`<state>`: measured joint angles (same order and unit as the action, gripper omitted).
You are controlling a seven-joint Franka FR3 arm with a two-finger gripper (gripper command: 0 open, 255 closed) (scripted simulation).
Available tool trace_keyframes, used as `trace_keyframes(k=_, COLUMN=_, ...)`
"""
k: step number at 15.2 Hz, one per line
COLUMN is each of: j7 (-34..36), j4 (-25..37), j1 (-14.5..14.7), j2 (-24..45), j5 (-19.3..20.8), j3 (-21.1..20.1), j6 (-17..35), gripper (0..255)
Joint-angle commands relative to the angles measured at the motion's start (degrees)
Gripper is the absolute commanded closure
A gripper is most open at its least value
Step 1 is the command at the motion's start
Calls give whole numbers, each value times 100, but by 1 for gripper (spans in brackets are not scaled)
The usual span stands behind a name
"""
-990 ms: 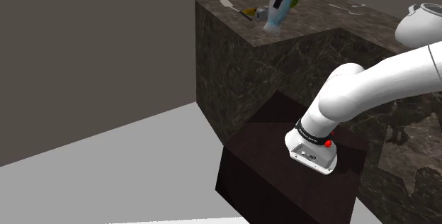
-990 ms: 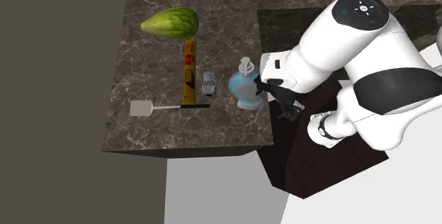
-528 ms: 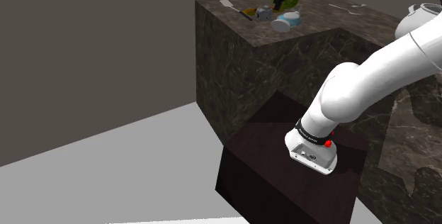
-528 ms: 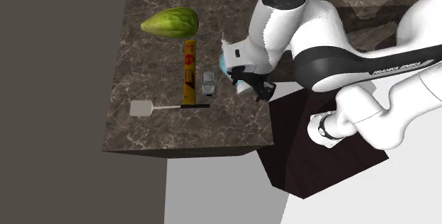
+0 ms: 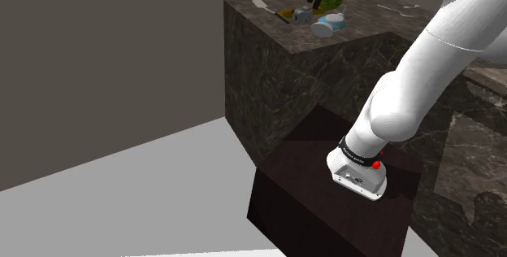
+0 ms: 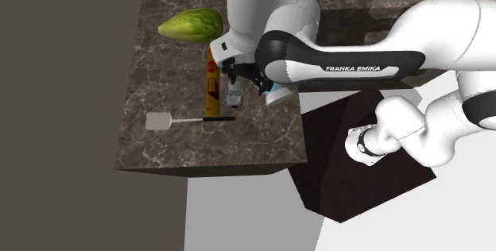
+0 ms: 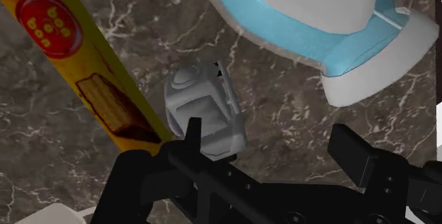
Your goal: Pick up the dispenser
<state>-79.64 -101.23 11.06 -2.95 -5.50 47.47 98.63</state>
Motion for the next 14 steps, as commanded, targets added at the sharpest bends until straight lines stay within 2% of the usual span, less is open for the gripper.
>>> trace_keyframes(k=1, j7=-845, j4=582, j1=-128, j2=800, j5=-607, j3=266, j6=-182, gripper=0)
trace_keyframes(k=2, j7=-1211, j4=902, j1=-289, j2=1203, j5=-911, j3=306, j6=-310, gripper=0)
trace_keyframes(k=3, j7=-1302, j4=997, j1=-385, j2=1308, j5=-984, j3=260, j6=-348, gripper=0)
trace_keyframes(k=10, j7=-1373, j4=401, j1=-349, j2=1289, j5=-990, j3=210, j6=234, gripper=0)
trace_keyframes(k=12, j7=-1373, j4=400, j1=-348, j2=1289, j5=-990, j3=210, j6=234, gripper=0)
trace_keyframes(k=13, j7=-1374, j4=415, j1=-352, j2=1300, j5=-997, j3=209, j6=227, gripper=255)
trace_keyframes(k=14, j7=-1375, j4=415, j1=-352, j2=1301, j5=-998, j3=209, j6=227, gripper=255)
